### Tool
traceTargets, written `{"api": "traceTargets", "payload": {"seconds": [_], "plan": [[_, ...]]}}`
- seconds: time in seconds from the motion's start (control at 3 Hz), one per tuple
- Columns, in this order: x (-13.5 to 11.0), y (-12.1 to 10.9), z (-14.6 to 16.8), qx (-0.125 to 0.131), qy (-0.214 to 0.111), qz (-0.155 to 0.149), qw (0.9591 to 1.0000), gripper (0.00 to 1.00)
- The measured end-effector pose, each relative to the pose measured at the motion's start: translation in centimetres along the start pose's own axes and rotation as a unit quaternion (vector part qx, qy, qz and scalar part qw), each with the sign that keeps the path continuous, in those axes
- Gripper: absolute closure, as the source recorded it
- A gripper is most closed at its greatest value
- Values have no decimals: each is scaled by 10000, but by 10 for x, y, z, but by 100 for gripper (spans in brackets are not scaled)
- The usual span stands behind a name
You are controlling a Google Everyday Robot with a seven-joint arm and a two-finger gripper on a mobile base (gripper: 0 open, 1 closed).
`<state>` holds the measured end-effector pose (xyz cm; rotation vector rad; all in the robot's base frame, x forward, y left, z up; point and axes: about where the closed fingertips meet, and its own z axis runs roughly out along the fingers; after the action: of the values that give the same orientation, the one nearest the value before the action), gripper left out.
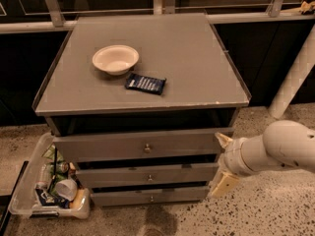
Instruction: Open middle drawer
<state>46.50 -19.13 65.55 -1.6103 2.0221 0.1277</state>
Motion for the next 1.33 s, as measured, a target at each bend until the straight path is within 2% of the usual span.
{"api": "traceTargets", "payload": {"seconds": [0.33, 0.67, 1.0, 1.33], "plan": [[5, 6, 19, 37, -106, -121, 9999, 0], [13, 16, 50, 180, -526, -258, 9981, 0], [28, 25, 79, 449, -1028, -450, 9927, 0], [47, 30, 110, 657, -1143, -494, 9900, 0]]}}
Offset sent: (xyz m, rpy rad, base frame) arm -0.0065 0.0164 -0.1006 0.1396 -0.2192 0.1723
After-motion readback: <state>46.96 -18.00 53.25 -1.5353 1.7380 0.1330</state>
